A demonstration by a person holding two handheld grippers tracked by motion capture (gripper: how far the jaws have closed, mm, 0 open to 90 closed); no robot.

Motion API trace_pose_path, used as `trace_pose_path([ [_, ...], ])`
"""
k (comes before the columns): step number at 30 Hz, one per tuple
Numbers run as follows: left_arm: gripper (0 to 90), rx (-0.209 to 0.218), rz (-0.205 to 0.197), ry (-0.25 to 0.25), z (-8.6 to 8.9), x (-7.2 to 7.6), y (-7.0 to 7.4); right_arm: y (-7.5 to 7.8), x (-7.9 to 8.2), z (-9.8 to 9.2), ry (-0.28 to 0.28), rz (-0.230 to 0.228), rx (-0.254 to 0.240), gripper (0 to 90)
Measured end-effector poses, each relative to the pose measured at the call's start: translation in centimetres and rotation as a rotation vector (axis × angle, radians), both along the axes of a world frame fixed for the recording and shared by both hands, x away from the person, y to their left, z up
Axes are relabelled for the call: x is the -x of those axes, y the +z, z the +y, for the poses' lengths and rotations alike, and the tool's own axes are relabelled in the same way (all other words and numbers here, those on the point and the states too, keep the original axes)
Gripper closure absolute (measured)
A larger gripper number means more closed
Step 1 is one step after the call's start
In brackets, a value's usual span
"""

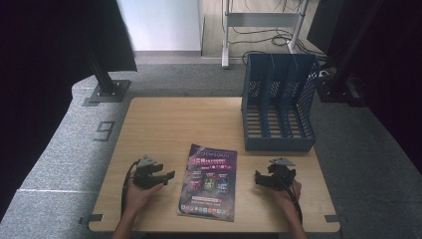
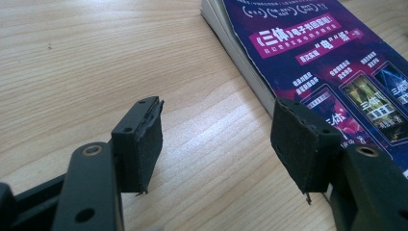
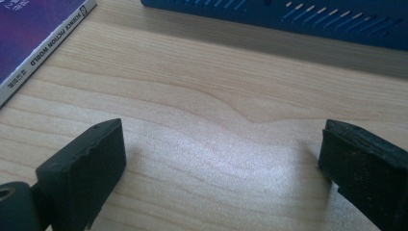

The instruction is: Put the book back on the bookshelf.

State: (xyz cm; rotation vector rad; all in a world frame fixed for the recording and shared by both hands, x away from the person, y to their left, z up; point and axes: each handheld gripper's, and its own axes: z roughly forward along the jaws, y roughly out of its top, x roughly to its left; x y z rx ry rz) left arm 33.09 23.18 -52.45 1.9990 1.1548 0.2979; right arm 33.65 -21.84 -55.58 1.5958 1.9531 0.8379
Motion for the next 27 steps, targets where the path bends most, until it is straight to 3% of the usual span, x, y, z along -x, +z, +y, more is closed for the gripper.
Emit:
trace_pose_path([
  [6, 34.8, -0.012, 0.003, -0.013, -0.5, -0.1, -0.1, 0.3, 0.2, 0.1, -0.013, 0.022, 0.005, 5.0],
  [16, 34.0, 0.007, 0.01, -0.003, -0.4, -0.3, 0.2, 0.3, 0.6, -0.2, -0.019, 0.008, -0.002, 10.4],
  [18, 33.6, 0.008, -0.005, -0.012, -0.7, -0.2, 0.5, 0.6, 0.7, -0.4, -0.026, 0.0, -0.052, 12.7],
  [23, 33.7, 0.012, -0.021, -0.019, -0.9, -0.2, 0.8, 1.4, 1.1, -0.1, -0.015, -0.045, -0.067, 13.3],
  [27, 34.3, 0.011, -0.017, -0.009, -0.9, -0.6, 0.6, 2.5, 1.6, 0.2, 0.029, -0.076, -0.138, 13.8],
])
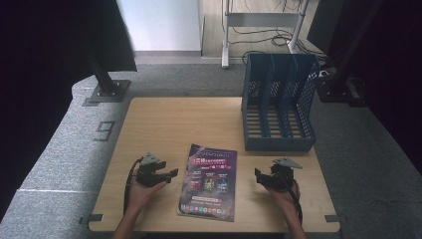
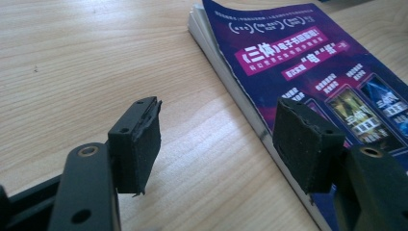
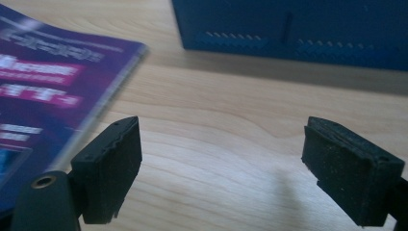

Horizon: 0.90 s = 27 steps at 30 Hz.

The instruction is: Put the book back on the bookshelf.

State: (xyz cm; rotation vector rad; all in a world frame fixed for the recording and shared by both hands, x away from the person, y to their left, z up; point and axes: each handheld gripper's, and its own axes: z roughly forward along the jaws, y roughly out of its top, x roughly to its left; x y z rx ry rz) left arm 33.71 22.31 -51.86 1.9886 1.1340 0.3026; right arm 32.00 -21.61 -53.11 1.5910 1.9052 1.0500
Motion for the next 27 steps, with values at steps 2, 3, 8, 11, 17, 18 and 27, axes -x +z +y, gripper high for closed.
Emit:
trace_pose_path([
  [2, 34.4, -0.001, 0.0, 0.0, 0.0, -0.1, 0.0, 0.3, 0.2, 0.1, 0.003, -0.012, 0.006, 14.0],
  [3, 34.4, -0.001, 0.0, 0.001, -0.1, -0.1, -0.1, 0.7, 0.4, 0.3, 0.007, -0.03, 0.0, 14.7],
  [8, 34.5, -0.001, -0.004, -0.001, -0.2, -0.1, -0.1, 1.3, 0.7, 0.8, 0.02, -0.056, -0.022, 15.6],
  [11, 34.6, 0.005, -0.01, -0.002, -0.3, 0.0, 0.1, 1.8, 0.8, 1.4, 0.035, -0.073, -0.018, 16.0],
  [17, 34.6, 0.013, -0.011, -0.016, -0.6, 0.2, 0.2, 3.1, 0.5, 3.2, 0.074, -0.089, -0.008, 16.1],
  [18, 34.5, 0.015, -0.012, -0.016, -0.6, 0.3, 0.2, 3.3, 0.5, 3.5, 0.079, -0.097, -0.006, 16.2],
  [27, 34.8, 0.021, -0.034, -0.035, -1.1, 0.9, 0.7, 3.9, 0.3, 6.2, 0.131, -0.111, -0.02, 16.4],
])
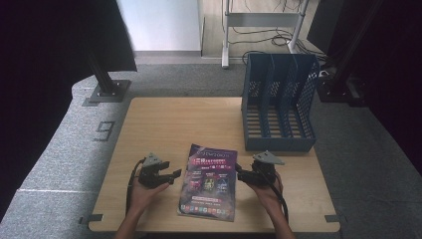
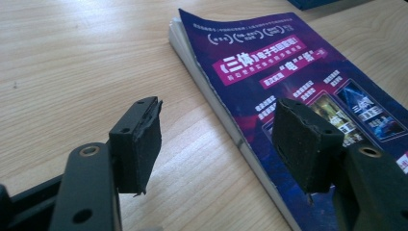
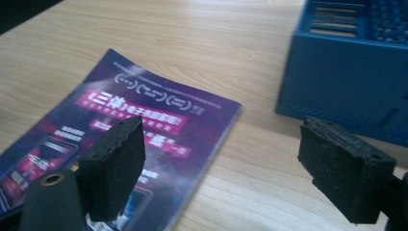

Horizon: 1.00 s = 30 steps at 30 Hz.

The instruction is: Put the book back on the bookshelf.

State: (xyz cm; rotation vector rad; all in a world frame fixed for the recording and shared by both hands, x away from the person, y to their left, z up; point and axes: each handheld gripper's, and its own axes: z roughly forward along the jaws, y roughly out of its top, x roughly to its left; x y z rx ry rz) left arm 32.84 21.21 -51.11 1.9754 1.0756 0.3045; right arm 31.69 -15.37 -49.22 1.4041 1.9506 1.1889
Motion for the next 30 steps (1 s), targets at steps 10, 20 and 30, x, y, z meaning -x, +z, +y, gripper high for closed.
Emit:
trace_pose_path([
  [10, 35.3, -0.007, 0.009, 0.01, 0.1, -0.2, -0.2, -1.0, -0.8, 3.4, 0.076, 0.02, -0.012, 16.3],
  [20, 35.1, -0.021, 0.02, 0.008, -0.3, -0.3, -0.7, -2.9, -1.3, 5.0, 0.118, 0.064, 0.029, 16.1],
  [30, 34.9, -0.037, 0.026, -0.007, -1.1, -0.2, -1.0, -4.5, -2.0, 5.2, 0.104, 0.108, 0.043, 15.9],
])
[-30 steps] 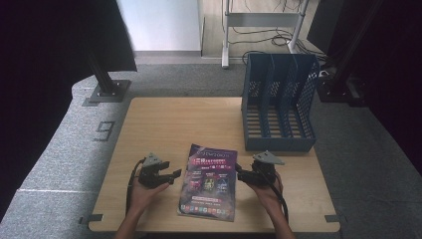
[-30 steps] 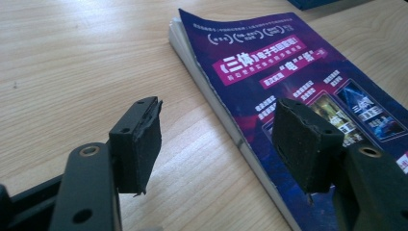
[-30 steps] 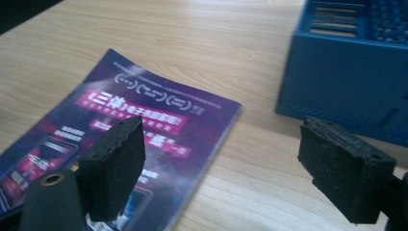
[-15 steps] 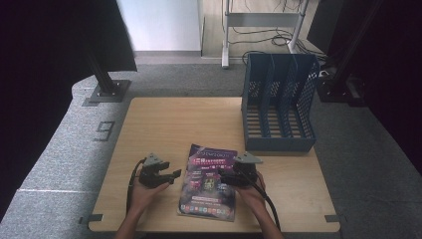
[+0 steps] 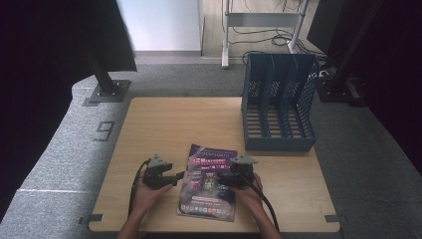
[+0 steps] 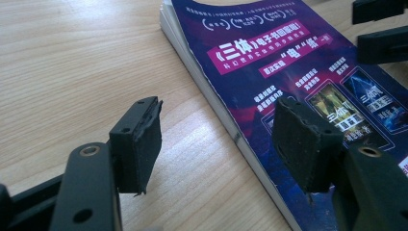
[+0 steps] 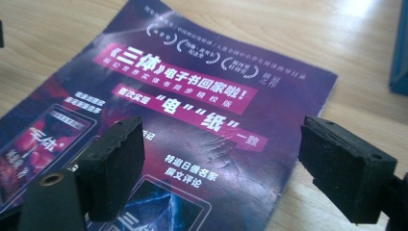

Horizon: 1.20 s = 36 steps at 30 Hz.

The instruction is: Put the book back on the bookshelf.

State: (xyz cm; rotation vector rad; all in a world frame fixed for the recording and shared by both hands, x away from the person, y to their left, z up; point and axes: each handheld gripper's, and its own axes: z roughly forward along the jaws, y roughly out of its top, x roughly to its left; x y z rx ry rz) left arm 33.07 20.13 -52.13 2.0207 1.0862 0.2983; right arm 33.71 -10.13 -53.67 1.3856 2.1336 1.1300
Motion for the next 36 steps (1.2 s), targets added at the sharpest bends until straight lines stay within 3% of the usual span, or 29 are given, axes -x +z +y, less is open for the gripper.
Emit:
trace_pose_path([
  [5, 34.7, -0.003, 0.001, -0.005, -0.3, 0.0, -0.1, -0.7, -0.4, 0.3, 0.002, 0.02, 0.017, 15.4],
  [12, 34.4, -0.009, 0.0, -0.009, -0.5, 0.0, -0.2, -0.9, -0.5, 0.3, -0.003, 0.015, 0.028, 15.1],
  [16, 33.6, -0.015, -0.001, -0.011, -0.7, 0.0, -0.2, -1.1, -0.5, 0.7, -0.014, 0.003, 0.084, 12.6],
  [20, 33.6, -0.014, -0.001, -0.005, -0.6, -0.1, -0.1, -1.4, -0.9, 0.1, -0.017, 0.041, 0.039, 12.6],
  [31, 32.4, -0.014, 0.0, -0.022, -1.3, 0.1, 0.3, -1.5, -0.9, -0.2, -0.007, 0.04, 0.035, 14.0],
  [36, 32.2, -0.021, 0.001, -0.028, -1.9, -0.6, 0.5, -1.5, -1.0, -0.2, -0.007, 0.039, 0.036, 14.0],
])
